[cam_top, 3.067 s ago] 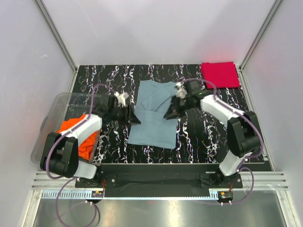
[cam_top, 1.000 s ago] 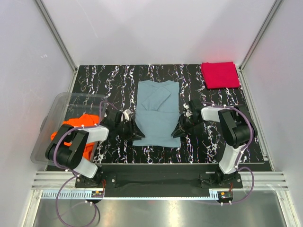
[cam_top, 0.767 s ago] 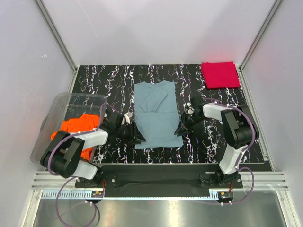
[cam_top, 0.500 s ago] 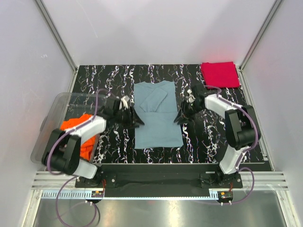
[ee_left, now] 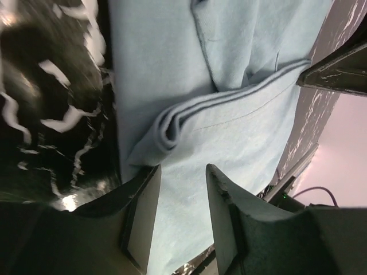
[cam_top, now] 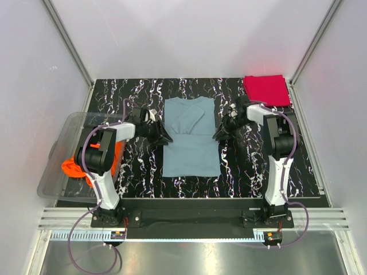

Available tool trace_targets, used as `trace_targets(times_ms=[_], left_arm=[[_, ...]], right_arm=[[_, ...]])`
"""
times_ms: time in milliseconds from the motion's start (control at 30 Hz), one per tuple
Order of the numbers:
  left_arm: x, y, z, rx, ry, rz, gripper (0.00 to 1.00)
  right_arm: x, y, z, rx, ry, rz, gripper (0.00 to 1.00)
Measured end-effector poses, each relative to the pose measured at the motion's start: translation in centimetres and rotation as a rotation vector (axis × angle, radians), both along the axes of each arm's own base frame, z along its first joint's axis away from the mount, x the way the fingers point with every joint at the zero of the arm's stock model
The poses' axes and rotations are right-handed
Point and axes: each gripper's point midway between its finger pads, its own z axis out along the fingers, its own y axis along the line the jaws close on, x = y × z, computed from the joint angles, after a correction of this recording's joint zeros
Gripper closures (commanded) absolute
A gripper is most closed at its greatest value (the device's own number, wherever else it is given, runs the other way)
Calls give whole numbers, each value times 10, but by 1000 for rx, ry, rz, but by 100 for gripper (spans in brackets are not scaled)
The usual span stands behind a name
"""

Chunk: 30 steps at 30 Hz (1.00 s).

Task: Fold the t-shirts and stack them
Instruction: Fold the tshirt

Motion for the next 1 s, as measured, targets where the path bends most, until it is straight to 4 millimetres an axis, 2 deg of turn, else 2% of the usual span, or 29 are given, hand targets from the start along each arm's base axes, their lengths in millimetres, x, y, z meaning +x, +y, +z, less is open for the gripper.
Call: trace_targets(times_ms=[100, 200, 300, 367, 433, 500, 600, 700, 767, 867, 1000], left_arm=[[6, 7, 2, 19, -17, -4, 55], [2, 14, 7, 48, -25, -7, 50], [-13, 20, 35, 56, -70, 1, 47], [-25, 24, 63, 48, -145, 13, 46], [-44, 28, 91, 28, -227, 39, 43], [-65, 29, 105, 14, -282, 69, 39], [-105, 20, 94, 18, -268, 78, 39], [-152, 7, 67, 25, -183, 108, 40], [-172, 9, 52, 28, -134, 166, 42], [-184, 17, 36, 14, -78, 311, 42], [-188, 26, 15, 1, -6, 502, 41]], right_arm=[[7, -17, -1, 15, 11, -36, 69], [14, -44, -4, -22, 3, -72, 66], [9, -68, 0, -81, -13, -97, 60], [-4, -75, 7, -112, -21, -107, 57], [-27, -75, 21, -119, -27, -116, 53], [-56, -73, 36, -108, -41, -140, 50], [-100, -69, 50, -88, -57, -199, 46], [-140, -65, 55, -65, -78, -284, 39], [-159, -60, 55, -45, -101, -347, 35], [-182, -47, 49, -20, -127, -405, 33], [-208, -30, 32, -7, -92, -455, 33]])
